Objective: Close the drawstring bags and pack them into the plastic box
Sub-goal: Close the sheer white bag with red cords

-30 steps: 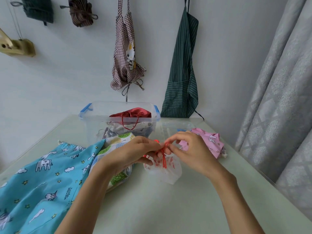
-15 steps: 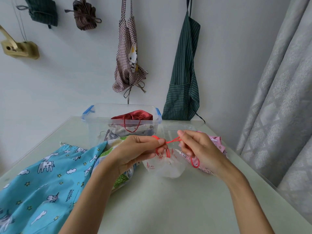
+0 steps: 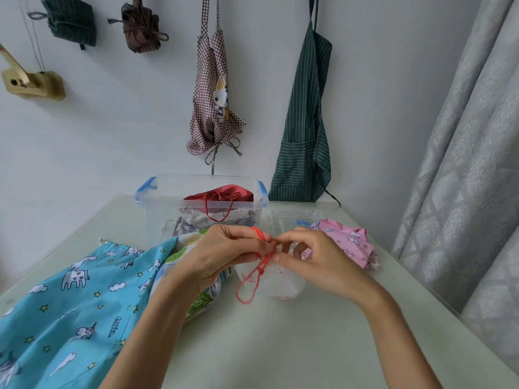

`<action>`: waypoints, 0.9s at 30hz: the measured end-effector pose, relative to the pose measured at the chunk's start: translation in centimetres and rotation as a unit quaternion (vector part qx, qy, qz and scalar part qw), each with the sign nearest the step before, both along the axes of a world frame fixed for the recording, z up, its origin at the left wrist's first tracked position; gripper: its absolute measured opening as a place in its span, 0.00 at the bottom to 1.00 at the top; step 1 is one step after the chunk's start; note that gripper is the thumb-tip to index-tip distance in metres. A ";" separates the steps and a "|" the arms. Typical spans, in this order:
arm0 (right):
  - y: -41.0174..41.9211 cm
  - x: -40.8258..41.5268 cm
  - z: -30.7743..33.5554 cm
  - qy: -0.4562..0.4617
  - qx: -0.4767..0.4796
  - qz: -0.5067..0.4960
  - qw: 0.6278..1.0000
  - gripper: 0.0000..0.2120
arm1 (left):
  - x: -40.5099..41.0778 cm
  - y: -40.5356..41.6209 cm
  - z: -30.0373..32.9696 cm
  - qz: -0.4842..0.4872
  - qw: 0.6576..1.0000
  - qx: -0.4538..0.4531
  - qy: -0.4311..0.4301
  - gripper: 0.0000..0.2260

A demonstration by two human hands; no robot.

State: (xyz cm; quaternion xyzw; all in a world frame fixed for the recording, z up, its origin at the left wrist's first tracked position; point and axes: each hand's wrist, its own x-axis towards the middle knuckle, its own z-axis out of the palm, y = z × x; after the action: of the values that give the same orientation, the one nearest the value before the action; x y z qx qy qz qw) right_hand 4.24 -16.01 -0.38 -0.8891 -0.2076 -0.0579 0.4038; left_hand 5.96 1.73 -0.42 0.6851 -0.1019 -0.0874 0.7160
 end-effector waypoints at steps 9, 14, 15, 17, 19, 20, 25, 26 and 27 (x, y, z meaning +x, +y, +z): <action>0.6 0.4 -0.1 -0.009 0.141 -0.021 0.990 0.03 | -0.3 0.0 0.4 0.096 0.974 0.047 -0.199 0.08; 0.7 0.1 0.1 0.051 0.175 0.011 0.983 0.07 | 0.0 -0.3 -0.6 0.136 0.956 0.053 -0.255 0.05; 0.7 0.2 0.1 0.065 0.189 0.008 0.980 0.09 | 0.0 -0.4 -0.7 0.136 0.953 0.053 -0.266 0.06; 0.6 0.4 0.0 0.096 0.220 -0.010 0.971 0.09 | 0.0 -0.5 -0.9 0.128 0.947 0.058 -0.289 0.06; 0.5 0.6 -0.2 0.124 0.232 -0.020 0.965 0.05 | 0.0 -0.6 -0.9 0.118 0.944 0.063 -0.302 0.08; 0.5 0.6 -0.3 0.136 0.233 -0.013 0.963 0.05 | 0.0 -0.6 -0.9 0.112 0.945 0.061 -0.302 0.08; 0.7 0.7 -0.5 0.105 0.239 -0.043 0.964 0.06 | 0.2 -0.5 -1.0 0.109 0.944 0.062 -0.304 0.07; 0.8 0.7 -0.5 0.084 0.245 -0.069 0.963 0.05 | 0.3 -0.5 -1.1 0.110 0.946 0.057 -0.300 0.08; 0.9 0.9 -0.5 0.063 0.249 -0.097 0.962 0.06 | 0.4 -0.5 -1.1 0.107 0.948 0.051 -0.295 0.08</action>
State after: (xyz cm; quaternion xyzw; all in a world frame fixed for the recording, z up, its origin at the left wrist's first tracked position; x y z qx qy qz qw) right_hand 5.10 -15.16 -0.85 -0.7782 -0.0733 -0.0905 0.6172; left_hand 6.35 1.24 -1.49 0.7227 -0.2298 0.1908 0.6233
